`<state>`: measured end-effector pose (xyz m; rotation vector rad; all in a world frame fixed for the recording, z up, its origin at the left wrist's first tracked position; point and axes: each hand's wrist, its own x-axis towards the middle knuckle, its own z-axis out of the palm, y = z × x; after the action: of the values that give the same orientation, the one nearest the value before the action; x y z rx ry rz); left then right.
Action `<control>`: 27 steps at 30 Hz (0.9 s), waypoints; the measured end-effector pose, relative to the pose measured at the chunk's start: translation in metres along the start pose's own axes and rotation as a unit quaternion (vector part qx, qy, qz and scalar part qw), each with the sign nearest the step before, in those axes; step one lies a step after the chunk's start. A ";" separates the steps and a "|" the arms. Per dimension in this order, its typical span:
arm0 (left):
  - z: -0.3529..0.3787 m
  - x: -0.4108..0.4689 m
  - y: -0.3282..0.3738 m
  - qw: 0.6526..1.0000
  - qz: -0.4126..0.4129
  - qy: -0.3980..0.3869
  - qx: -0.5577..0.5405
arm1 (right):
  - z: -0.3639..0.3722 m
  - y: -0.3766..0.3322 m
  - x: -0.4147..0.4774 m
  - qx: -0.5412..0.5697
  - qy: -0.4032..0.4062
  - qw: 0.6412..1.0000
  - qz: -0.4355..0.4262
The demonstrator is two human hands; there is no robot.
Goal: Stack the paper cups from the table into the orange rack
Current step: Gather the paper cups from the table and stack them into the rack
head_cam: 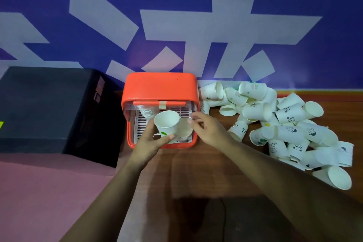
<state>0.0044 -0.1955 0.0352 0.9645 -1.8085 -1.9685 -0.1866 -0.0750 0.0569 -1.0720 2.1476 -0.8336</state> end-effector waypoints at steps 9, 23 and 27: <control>0.032 0.022 0.019 0.993 0.078 -0.081 0.034 | -0.024 -0.010 -0.008 0.200 -0.027 0.979 0.028; 0.015 0.035 -0.019 0.995 0.061 -0.031 0.072 | 0.010 0.012 -0.001 0.095 -0.029 0.995 0.018; 0.016 0.037 -0.038 0.982 0.053 -0.031 0.177 | 0.019 0.022 -0.003 -0.025 -0.019 0.999 0.014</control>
<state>-0.0243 -0.2002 -0.0120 0.8888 -2.2462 -1.6645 -0.1821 -0.0671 0.0291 -1.0719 2.1571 -0.7449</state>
